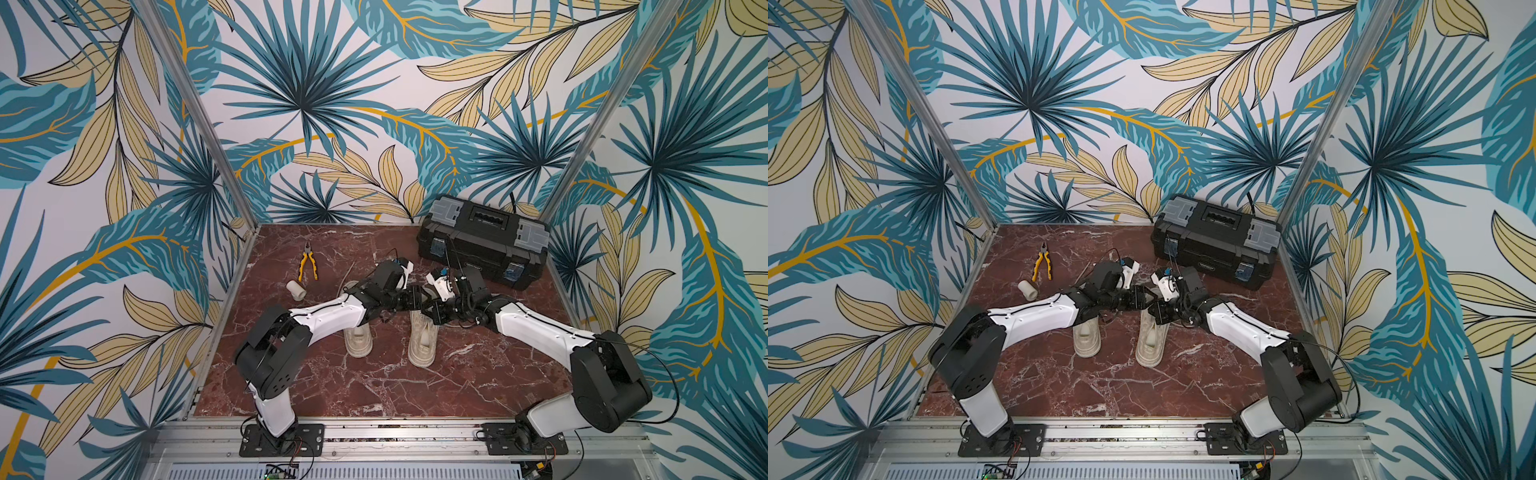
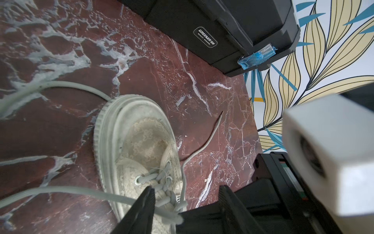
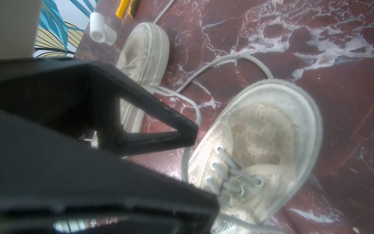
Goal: Tie the shoes
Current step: Wrap the shoelace around the shoelace.
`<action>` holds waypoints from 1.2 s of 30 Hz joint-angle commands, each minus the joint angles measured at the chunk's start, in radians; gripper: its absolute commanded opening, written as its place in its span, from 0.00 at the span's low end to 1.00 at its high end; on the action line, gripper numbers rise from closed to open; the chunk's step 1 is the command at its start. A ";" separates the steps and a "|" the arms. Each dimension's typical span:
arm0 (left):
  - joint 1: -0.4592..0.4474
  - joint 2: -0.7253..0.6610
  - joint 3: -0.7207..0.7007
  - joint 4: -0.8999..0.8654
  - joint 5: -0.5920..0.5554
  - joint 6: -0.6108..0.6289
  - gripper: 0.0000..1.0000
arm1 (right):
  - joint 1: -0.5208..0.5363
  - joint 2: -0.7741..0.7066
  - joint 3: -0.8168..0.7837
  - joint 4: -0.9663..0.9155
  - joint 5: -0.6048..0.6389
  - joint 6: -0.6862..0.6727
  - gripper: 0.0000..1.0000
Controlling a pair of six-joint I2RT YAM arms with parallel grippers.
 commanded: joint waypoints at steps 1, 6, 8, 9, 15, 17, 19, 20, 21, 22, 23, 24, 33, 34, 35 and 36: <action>0.007 0.023 -0.027 0.033 0.014 -0.008 0.56 | -0.004 -0.018 -0.020 0.030 -0.003 0.015 0.00; 0.008 0.040 -0.030 0.049 0.033 -0.017 0.56 | -0.004 -0.019 -0.021 0.035 0.007 0.023 0.00; 0.008 0.046 -0.031 0.045 0.028 -0.020 0.57 | -0.005 -0.023 -0.023 0.035 0.010 0.023 0.00; 0.009 0.051 -0.032 0.045 0.027 -0.024 0.57 | -0.004 -0.025 -0.024 0.035 0.012 0.023 0.00; 0.011 0.061 -0.037 0.063 0.049 -0.037 0.54 | -0.004 -0.026 -0.030 0.034 0.029 0.023 0.00; 0.011 0.060 -0.038 0.069 0.057 -0.042 0.49 | -0.004 -0.024 -0.030 0.035 0.031 0.026 0.00; 0.010 0.058 -0.041 0.075 0.064 -0.045 0.42 | -0.004 -0.020 -0.030 0.043 0.029 0.034 0.00; 0.010 0.057 -0.041 0.075 0.065 -0.048 0.38 | -0.004 -0.019 -0.030 0.048 0.028 0.039 0.00; 0.010 0.056 -0.043 0.074 0.067 -0.049 0.34 | -0.005 -0.018 -0.029 0.051 0.027 0.042 0.00; 0.009 0.054 -0.043 0.073 0.067 -0.047 0.30 | -0.004 -0.019 -0.029 0.052 0.029 0.047 0.00; 0.010 0.051 -0.043 0.070 0.066 -0.046 0.26 | -0.004 -0.022 -0.030 0.051 0.031 0.049 0.00; 0.010 0.049 -0.044 0.067 0.065 -0.043 0.23 | -0.004 -0.024 -0.028 0.047 0.034 0.047 0.01; 0.008 0.024 -0.052 0.042 0.051 -0.022 0.03 | -0.043 -0.154 -0.024 -0.271 0.258 0.073 0.45; 0.008 0.019 -0.054 0.042 0.049 -0.019 0.03 | -0.055 -0.175 -0.029 -0.312 0.309 0.094 0.51; 0.007 0.015 -0.055 0.041 0.048 -0.018 0.03 | -0.063 -0.193 -0.032 -0.351 0.365 0.119 0.55; 0.007 0.009 -0.058 0.040 0.047 -0.016 0.02 | -0.069 -0.202 -0.035 -0.377 0.410 0.144 0.59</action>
